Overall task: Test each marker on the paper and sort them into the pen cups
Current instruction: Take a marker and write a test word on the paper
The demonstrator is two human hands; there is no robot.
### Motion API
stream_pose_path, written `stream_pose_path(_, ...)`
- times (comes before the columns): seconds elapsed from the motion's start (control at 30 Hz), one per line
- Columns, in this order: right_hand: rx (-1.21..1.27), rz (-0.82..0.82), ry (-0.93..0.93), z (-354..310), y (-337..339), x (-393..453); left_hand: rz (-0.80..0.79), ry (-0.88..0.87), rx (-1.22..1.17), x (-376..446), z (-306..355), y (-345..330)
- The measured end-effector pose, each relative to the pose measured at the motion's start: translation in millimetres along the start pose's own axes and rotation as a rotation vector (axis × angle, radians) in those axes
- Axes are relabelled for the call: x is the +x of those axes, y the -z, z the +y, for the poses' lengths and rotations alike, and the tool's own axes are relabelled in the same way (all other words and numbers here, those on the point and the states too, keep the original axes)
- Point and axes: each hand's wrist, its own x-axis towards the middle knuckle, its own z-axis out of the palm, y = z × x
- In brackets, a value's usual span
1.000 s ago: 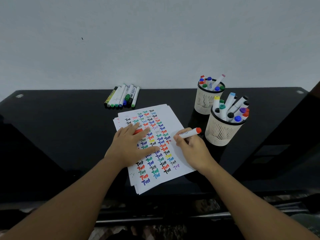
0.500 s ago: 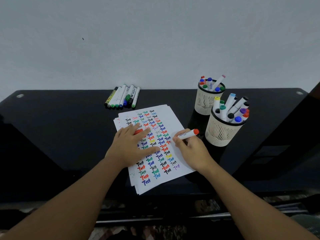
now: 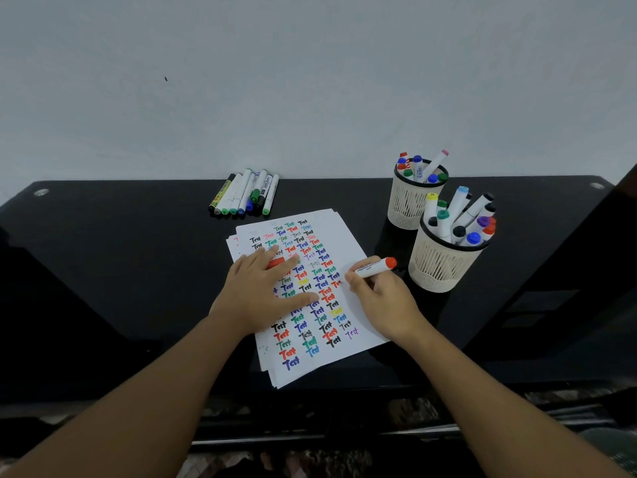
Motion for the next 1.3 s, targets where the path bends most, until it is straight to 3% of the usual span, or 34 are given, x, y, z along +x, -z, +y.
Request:
stream_pose_path(0.97, -0.015, 0.021, -0.003, -4.0, 0.5, -2.0, 0.016, -0.015, -0.022, -0.7, -0.9, 0.3)
stream_pose_path(1.17, 0.219, 0.052, 0.058, -2.2, 4.0, -3.8, 0.322, 0.046, -0.196, -1.5, -4.8, -4.9)
stream_pose_path(1.3, 0.155, 0.005, 0.036, -0.6, 2.8, -1.5, 0.386, 0.124, -0.128, 1.5, -9.9, -8.1)
